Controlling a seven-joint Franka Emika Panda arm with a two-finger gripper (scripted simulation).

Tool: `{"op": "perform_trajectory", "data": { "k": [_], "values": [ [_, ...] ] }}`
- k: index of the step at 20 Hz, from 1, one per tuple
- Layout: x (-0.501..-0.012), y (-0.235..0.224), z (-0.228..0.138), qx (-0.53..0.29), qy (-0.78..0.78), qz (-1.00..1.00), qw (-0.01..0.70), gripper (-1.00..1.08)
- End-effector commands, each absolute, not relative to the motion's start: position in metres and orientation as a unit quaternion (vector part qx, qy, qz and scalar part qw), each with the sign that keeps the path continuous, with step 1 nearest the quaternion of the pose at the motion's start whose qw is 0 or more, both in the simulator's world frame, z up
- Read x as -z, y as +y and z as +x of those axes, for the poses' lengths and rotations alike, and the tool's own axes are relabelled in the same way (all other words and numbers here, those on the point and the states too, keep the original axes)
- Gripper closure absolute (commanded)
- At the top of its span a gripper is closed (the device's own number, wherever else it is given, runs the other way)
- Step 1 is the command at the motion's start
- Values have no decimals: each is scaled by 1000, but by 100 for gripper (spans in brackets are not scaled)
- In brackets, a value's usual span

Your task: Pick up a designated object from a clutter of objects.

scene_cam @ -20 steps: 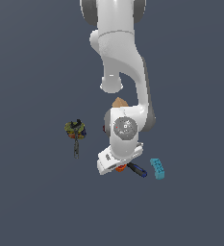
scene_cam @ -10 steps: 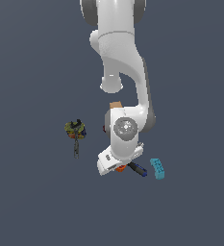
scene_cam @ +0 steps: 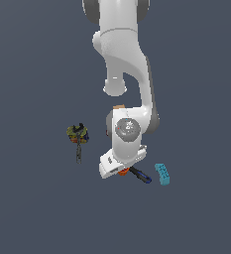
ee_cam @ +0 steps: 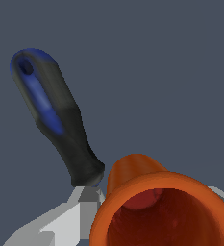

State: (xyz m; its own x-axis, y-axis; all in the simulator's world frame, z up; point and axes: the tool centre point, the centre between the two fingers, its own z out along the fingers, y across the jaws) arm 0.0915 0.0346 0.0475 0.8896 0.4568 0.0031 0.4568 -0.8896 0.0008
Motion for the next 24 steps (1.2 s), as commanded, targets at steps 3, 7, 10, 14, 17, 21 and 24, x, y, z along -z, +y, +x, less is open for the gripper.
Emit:
{"op": "perform_trajectory", "data": {
  "k": [3, 7, 10, 14, 17, 21, 24],
  "values": [
    [-62, 25, 83, -2, 235, 972, 0, 108],
    [-80, 13, 71, -2, 235, 972, 0, 108],
    [-98, 0, 59, -2, 235, 972, 0, 108],
    [-127, -19, 40, -2, 235, 972, 0, 108],
    [-150, -34, 26, -2, 235, 972, 0, 108],
    [-180, -54, 6, -2, 235, 972, 0, 108],
    [-204, -70, -9, -2, 235, 972, -1, 108]
  ]
}}
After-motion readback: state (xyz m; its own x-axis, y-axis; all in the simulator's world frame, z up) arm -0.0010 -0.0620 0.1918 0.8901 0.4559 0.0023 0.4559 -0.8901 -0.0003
